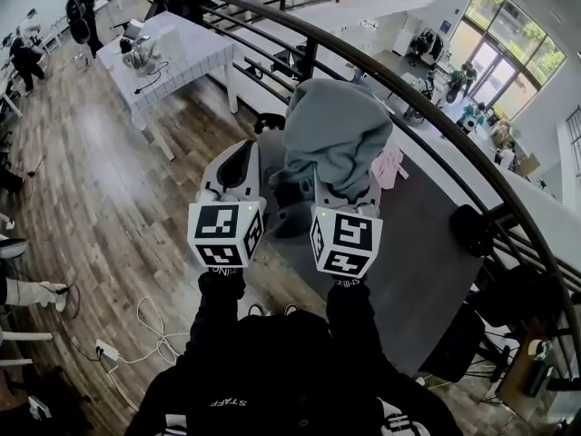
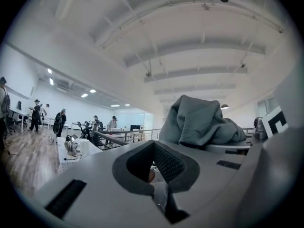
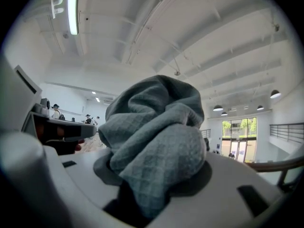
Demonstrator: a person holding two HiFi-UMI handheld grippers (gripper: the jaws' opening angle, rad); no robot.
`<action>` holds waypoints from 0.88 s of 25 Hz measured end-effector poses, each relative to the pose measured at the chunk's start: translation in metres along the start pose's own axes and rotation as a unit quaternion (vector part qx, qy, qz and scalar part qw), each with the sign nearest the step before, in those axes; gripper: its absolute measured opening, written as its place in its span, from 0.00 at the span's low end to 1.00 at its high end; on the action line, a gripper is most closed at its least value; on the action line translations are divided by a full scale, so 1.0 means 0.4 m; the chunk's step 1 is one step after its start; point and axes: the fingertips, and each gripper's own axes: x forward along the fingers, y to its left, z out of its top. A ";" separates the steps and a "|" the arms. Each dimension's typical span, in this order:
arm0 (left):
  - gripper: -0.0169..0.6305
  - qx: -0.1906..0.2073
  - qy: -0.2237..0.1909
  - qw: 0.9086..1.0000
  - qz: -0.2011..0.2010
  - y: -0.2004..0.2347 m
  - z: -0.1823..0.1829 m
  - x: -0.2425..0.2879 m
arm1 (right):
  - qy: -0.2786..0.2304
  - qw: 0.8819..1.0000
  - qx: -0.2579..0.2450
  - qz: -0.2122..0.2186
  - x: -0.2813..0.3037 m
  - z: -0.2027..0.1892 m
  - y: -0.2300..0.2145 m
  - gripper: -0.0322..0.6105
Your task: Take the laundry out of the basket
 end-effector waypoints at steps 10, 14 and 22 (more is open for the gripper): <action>0.03 0.029 -0.027 0.999 -0.011 -0.030 0.036 -0.005 | -0.034 0.999 -0.014 -0.001 -0.022 0.055 0.002 0.42; 0.03 0.033 -0.036 0.998 -0.024 -0.048 0.053 -0.009 | -0.042 0.999 -0.017 0.001 -0.030 0.073 0.004 0.42; 0.03 0.039 -0.025 0.999 -0.016 -0.053 0.042 -0.017 | -0.045 0.999 -0.012 -0.002 -0.045 0.070 -0.012 0.43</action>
